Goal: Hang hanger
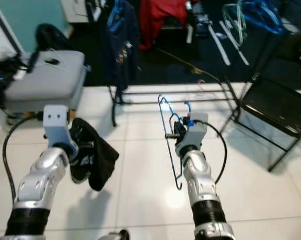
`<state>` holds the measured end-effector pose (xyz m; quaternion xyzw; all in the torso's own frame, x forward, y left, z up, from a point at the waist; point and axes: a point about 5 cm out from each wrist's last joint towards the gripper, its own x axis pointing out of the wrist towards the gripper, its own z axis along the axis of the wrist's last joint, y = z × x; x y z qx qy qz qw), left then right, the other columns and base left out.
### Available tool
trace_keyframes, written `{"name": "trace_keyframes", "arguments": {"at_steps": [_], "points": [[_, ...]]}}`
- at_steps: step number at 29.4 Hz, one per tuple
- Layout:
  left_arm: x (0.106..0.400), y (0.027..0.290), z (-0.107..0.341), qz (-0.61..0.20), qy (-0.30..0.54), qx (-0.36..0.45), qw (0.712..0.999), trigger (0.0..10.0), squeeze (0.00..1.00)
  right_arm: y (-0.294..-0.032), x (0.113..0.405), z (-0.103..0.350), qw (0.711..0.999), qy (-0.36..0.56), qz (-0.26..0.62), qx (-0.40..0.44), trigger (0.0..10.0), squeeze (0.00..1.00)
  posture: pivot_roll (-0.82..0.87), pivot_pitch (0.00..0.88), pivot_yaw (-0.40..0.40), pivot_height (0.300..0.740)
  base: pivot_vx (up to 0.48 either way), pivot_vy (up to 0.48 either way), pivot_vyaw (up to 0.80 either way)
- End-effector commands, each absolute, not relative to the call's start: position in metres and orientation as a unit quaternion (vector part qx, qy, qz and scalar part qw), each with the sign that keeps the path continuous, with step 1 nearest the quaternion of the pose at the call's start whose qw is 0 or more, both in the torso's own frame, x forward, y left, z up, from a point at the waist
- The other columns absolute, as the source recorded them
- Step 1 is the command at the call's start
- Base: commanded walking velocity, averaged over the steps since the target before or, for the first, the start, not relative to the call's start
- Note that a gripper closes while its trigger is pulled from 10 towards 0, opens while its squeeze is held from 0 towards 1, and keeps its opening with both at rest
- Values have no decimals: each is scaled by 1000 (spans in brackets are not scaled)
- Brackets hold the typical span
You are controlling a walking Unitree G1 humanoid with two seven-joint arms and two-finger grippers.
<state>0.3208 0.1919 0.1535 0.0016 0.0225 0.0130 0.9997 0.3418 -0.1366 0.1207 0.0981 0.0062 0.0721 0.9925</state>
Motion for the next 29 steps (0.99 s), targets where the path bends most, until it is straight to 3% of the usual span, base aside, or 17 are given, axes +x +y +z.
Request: {"name": "trace_keyframes", "arguments": {"at_steps": [1, 4, 10, 12, 15, 21, 29], "points": [[320, 200, 160, 21, 5, 14, 1000, 10000, 0, -131, 340, 118, 991, 10, 76, 112, 10000, 0, 31, 133, -28, 740, 0, 480, 0], [323, 201, 165, 21, 1, 14, 1000, 10000, 0, -130, 342, 122, 991, 8, 77, 114, 10000, 0, 31, 195, -32, 740, 0, 480, 0], [321, 197, 166, 16, -6, 12, 1000, 10000, 0, -129, 341, 122, 990, 6, 79, 113, 10000, 0, 31, 155, -25, 740, 0, 240, 0], [323, 196, 166, 10, -8, 25, 1000, 10000, 0, -130, 344, 123, 990, 5, 78, 113, 10000, 0, 31, 204, -29, 740, 0, 0, 0], [320, 193, 166, 1, -10, 45, 999, 10000, 0, -130, 342, 121, 991, 6, 78, 113, 10000, 0, 31, 150, -22, 740, 0, -480, 0], [322, 193, 167, 8, -17, 20, 1000, 10000, 0, -128, 343, 121, 990, 5, 81, 113, 10000, 0, 31, 185, -28, 740, 0, -454, 0], [321, 192, 168, 5, -14, 5, 1000, 10000, 0, -129, 343, 122, 990, 4, 80, 113, 10000, 0, 32, 167, -27, 740, 0, 0, 0]]}}
